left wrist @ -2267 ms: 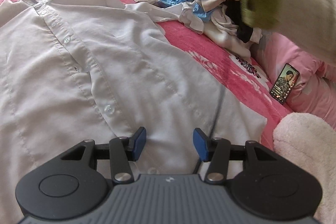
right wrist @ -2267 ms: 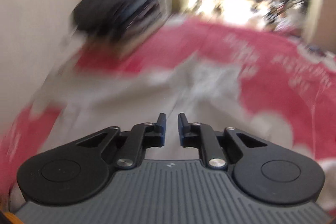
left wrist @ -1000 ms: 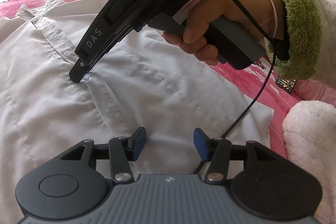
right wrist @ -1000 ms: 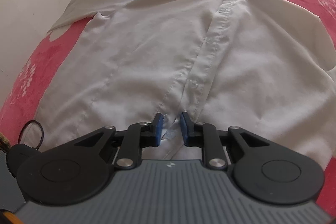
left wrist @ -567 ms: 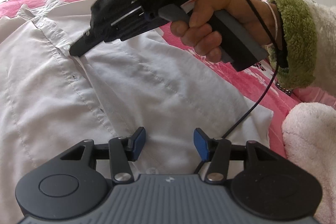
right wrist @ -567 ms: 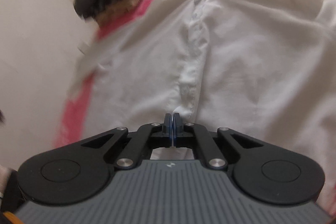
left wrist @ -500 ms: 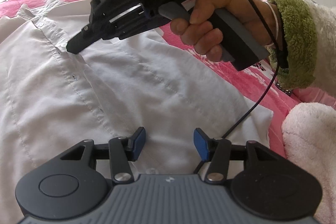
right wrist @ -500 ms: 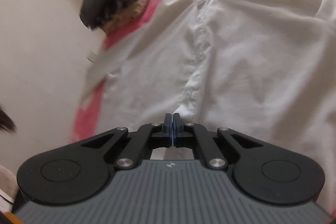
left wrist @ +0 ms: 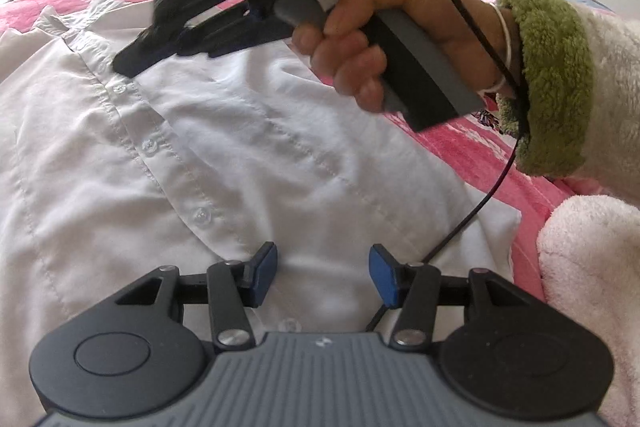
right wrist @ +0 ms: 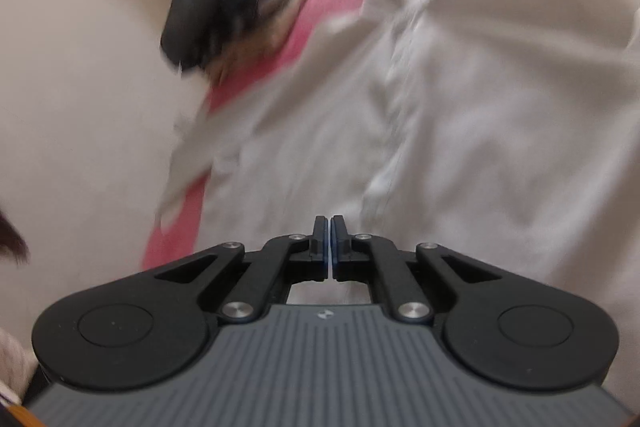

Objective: Fold clothes

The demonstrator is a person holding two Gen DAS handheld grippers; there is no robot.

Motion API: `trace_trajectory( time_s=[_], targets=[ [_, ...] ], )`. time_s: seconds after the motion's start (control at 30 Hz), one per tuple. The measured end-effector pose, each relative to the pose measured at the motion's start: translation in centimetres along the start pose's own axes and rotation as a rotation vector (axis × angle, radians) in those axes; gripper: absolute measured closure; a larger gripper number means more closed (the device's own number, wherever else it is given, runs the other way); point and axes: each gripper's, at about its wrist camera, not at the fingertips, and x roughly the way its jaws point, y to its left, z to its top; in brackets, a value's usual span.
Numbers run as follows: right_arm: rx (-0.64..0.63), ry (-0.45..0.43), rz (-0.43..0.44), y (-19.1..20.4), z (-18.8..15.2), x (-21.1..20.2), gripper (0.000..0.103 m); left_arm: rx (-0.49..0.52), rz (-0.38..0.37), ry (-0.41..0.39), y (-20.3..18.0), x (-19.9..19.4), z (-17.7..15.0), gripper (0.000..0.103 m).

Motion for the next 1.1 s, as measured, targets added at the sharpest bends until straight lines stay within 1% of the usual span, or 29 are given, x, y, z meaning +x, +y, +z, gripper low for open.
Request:
trace_trajectory(
  time_s=[0.03, 0.1, 0.2, 0.27, 0.3, 0.37, 0.43, 0.5, 0.57, 0.63, 0.67, 0.7, 0.8, 0.87, 0.93, 0.97, 1.03, 1.1],
  targets=[
    [0.009, -0.016, -0.017, -0.3, 0.3, -0.2, 0.101, 0.000, 0.002, 0.001, 0.0, -0.1, 0.0, 0.051],
    [0.020, -0.018, -0.060, -1.1, 0.5, 0.3, 0.100, -0.001, 0.006, 0.003, -0.1, -0.2, 0.1, 0.051],
    [0.024, 0.046, -0.097, -2.0, -0.3, 2.6, 0.100, -0.014, 0.019, -0.003, 0.0, -0.7, 0.0, 0.051],
    [0.014, 0.030, -0.090, -1.7, -0.3, 2.4, 0.100, -0.027, 0.038, -0.018, 0.1, -1.3, 0.1, 0.050],
    [0.027, 0.012, -0.077, -1.6, -0.2, 1.7, 0.100, -0.034, 0.047, -0.027, 0.1, -1.7, 0.1, 0.047],
    [0.043, -0.072, -0.049, -1.3, 0.1, -1.7, 0.099, -0.049, 0.058, -0.067, 0.3, -2.8, 0.4, 0.044],
    [0.044, -0.166, -0.062, -1.2, 0.0, -6.3, 0.099, -0.063, 0.057, -0.108, 0.3, -4.1, 0.6, 0.041],
    [0.071, -0.264, -0.097, -1.7, -0.6, -11.6, 0.099, -0.083, 0.055, -0.135, 0.5, -5.1, 0.8, 0.040],
    [0.117, -0.374, -0.145, -2.5, -2.3, -17.5, 0.099, -0.106, 0.056, -0.157, 0.8, -6.2, 1.1, 0.039],
    [0.180, -0.459, -0.171, -2.9, -4.9, -22.0, 0.098, -0.132, 0.064, -0.170, 1.1, -7.0, 1.4, 0.039],
    [0.223, -0.494, -0.183, -3.2, -6.7, -24.0, 0.098, -0.142, 0.075, -0.170, 1.0, -7.2, 1.5, 0.039],
    [0.262, -0.511, -0.196, -3.6, -8.4, -25.4, 0.098, -0.145, 0.088, -0.166, 0.9, -7.3, 1.7, 0.039],
    [0.362, -0.494, -0.240, -4.2, -13.1, -26.9, 0.098, -0.119, 0.140, -0.141, 0.3, -6.9, 2.0, 0.039],
    [0.416, -0.465, -0.249, -4.6, -15.9, -26.6, 0.098, -0.093, 0.165, -0.113, -0.1, -5.9, 1.9, 0.039],
    [0.447, -0.429, -0.267, -4.8, -17.7, -25.5, 0.098, -0.066, 0.191, -0.086, -0.5, -4.8, 1.8, 0.040],
    [0.440, -0.404, -0.292, -4.8, -18.2, -24.9, 0.098, -0.053, 0.203, -0.072, -0.8, -4.3, 1.7, 0.040],
    [0.386, -0.352, -0.360, -4.0, -18.1, -23.6, 0.097, -0.027, 0.228, -0.045, -1.2, -3.2, 1.6, 0.040],
    [0.274, -0.267, -0.471, -3.1, -17.5, -22.8, 0.095, 0.000, 0.253, -0.017, -1.6, -2.2, 1.5, 0.040]
  ],
)
